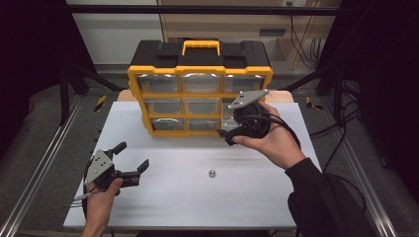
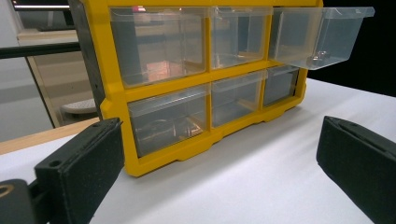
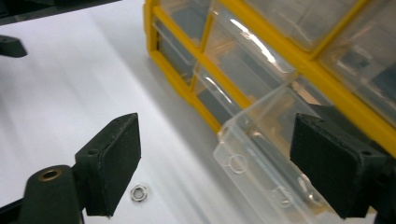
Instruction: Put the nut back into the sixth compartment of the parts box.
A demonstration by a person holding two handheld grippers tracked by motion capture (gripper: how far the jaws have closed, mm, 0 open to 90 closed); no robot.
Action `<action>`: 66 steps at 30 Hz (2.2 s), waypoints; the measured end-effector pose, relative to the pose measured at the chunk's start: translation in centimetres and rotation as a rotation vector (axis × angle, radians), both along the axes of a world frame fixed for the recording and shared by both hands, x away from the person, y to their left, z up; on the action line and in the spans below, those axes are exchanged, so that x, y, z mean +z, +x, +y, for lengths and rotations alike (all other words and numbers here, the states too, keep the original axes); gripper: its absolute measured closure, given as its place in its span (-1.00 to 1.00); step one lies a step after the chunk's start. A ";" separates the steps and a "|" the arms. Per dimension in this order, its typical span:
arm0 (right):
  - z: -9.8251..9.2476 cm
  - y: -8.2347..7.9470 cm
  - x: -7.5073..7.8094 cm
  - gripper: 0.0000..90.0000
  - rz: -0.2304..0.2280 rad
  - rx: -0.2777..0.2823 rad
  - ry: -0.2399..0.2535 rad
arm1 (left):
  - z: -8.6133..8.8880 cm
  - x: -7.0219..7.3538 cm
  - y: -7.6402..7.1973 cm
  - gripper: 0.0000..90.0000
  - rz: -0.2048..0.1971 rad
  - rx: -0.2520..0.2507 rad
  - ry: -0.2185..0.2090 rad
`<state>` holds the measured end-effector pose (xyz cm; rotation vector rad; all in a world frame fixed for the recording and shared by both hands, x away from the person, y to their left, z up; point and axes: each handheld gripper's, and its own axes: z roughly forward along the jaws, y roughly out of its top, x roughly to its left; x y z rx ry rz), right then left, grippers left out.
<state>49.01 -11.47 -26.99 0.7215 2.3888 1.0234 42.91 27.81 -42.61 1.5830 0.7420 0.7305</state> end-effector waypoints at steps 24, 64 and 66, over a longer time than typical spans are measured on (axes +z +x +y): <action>4.9 -3.8 -10.6 -0.73 0.121 0.149 -0.076 | -0.1 0.0 0.0 -0.98 0.000 -0.003 0.001; 4.1 -2.2 -16.5 -0.79 0.281 0.075 -0.145 | 0.0 0.0 0.0 -0.98 -0.003 -0.002 -0.003; 4.1 -2.2 -16.5 -0.80 0.292 0.074 -0.138 | 0.0 0.0 0.0 -0.98 -0.003 -0.002 -0.003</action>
